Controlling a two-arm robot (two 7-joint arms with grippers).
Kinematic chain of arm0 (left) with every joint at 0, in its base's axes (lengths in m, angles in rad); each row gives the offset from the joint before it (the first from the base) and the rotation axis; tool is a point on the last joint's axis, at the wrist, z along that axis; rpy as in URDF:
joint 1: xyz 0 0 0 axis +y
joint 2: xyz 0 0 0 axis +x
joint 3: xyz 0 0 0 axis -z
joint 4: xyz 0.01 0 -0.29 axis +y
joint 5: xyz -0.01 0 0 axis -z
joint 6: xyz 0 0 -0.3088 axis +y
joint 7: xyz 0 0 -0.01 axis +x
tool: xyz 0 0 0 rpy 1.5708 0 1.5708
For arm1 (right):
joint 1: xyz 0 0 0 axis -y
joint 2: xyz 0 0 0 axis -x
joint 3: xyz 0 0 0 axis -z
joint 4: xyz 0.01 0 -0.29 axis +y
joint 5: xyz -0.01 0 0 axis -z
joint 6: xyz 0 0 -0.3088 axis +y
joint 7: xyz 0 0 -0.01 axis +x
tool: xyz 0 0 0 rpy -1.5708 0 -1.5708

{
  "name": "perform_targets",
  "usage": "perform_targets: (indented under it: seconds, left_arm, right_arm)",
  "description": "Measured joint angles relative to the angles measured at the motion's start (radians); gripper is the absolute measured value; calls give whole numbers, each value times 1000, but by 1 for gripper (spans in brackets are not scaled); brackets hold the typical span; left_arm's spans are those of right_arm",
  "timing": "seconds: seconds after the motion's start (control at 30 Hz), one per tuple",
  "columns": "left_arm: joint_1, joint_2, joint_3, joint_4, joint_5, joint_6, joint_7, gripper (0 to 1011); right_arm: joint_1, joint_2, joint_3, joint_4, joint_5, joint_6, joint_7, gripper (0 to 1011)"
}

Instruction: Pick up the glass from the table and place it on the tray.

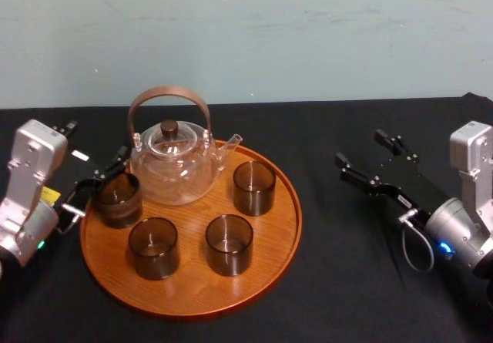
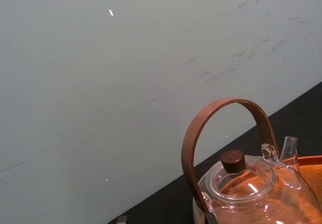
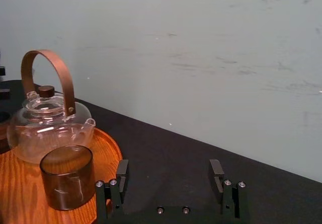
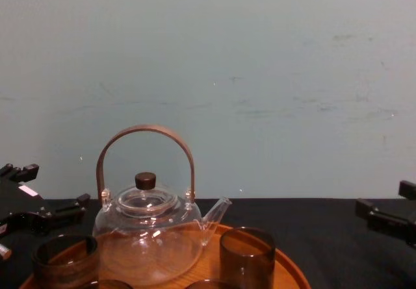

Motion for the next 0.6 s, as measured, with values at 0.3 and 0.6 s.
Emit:
perform_targets:
  seconds: [0.3, 0.6]
  left_arm:
    - [0, 0, 0, 0, 0, 0, 0, 1001]
    - [0, 0, 0, 0, 0, 0, 0, 1001]
  right_arm:
    - [-20, 5, 28, -22, 1, 2, -13, 1002]
    - [-44, 6, 51, -37, 1, -1, -24, 1003]
